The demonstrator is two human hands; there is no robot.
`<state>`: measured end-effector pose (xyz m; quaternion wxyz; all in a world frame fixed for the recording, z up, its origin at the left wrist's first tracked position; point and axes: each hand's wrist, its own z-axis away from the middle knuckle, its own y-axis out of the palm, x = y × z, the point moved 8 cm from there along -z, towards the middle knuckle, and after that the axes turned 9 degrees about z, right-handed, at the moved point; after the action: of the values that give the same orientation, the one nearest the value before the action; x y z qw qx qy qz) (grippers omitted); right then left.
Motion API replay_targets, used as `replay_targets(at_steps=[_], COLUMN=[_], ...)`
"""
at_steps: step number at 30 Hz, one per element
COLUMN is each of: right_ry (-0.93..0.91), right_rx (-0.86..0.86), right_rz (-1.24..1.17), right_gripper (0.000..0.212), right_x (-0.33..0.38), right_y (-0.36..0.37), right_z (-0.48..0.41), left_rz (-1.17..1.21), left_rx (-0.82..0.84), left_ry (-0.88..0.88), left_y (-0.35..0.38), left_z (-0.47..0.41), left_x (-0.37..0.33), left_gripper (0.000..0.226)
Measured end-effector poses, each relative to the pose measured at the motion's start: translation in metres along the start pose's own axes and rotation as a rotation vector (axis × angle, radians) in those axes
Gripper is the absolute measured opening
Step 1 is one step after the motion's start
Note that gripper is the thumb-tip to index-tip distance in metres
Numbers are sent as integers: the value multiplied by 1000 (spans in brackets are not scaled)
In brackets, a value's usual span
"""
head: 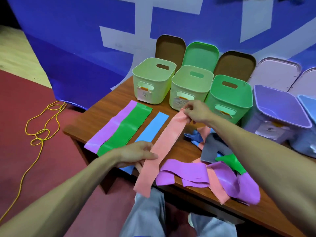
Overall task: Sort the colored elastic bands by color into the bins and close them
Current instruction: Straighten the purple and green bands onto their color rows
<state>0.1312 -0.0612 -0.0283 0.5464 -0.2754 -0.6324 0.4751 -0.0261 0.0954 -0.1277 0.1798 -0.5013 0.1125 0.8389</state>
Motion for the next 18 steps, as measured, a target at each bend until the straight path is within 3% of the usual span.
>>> replay_targets(at_steps=[2,6,10,12,16,18], right_ry=[23,84,127,154,184,188], right_rx=[24,69,57,75,124,138], right_rz=[2,-15,-10,-15,75,66], right_gripper=[12,21,23,18,8,20], right_x=[-1,-12,-20,-24,-27,-26], right_y=[11,33,42,49,61,60], right_z=[-11,-35,-53,-56,-53,-49], left_rz=[-95,-297,-817,-948,-1160,-1234], left_rx=[-55,-117,-203,-237,-347,-393], left_ry=[-1,14,94,94,166,243], left_y=[-2,-7,-14,-17,-14,-8], left_z=[-8,-26,-39,-43,-37,-34], left_x=[1,-5,-21,-23,-33,-41], left_gripper=[14,29,22,21,36,43])
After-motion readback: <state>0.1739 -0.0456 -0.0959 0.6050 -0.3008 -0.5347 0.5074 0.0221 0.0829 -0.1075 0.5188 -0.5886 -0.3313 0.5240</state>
